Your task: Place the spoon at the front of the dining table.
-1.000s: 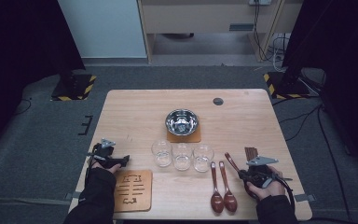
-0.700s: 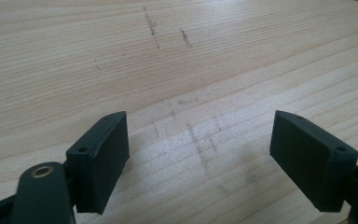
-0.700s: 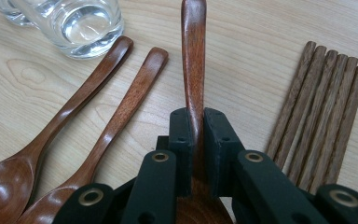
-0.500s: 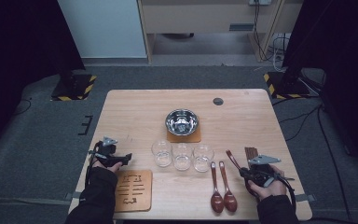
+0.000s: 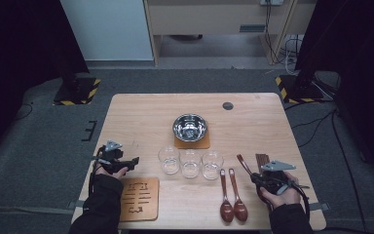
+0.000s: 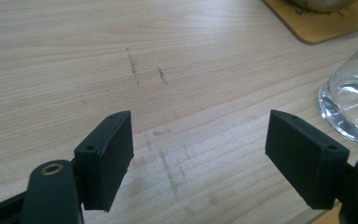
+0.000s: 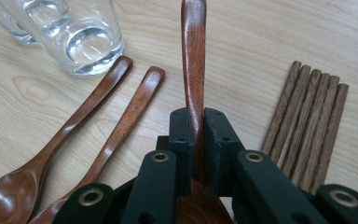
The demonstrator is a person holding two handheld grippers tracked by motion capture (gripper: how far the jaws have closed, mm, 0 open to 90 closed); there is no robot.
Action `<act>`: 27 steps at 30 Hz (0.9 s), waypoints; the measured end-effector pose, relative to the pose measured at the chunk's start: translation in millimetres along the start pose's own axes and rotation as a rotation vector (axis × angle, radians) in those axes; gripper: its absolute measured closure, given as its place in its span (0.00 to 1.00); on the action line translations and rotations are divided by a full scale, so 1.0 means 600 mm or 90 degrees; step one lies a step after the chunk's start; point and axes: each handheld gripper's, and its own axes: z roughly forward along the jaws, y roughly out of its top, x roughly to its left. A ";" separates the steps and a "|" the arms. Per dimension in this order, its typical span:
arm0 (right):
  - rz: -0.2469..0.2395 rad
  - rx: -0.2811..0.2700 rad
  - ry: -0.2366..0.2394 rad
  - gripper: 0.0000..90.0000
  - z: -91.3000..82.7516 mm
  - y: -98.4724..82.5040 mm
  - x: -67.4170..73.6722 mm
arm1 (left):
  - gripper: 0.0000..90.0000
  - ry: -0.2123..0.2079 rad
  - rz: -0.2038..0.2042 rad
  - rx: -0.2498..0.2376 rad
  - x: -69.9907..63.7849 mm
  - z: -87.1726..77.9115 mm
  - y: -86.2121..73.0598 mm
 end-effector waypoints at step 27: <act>0.001 -0.058 -0.002 0.91 -0.018 0.014 -0.004 | 0.29 -0.034 0.008 -0.088 -0.033 -0.040 0.034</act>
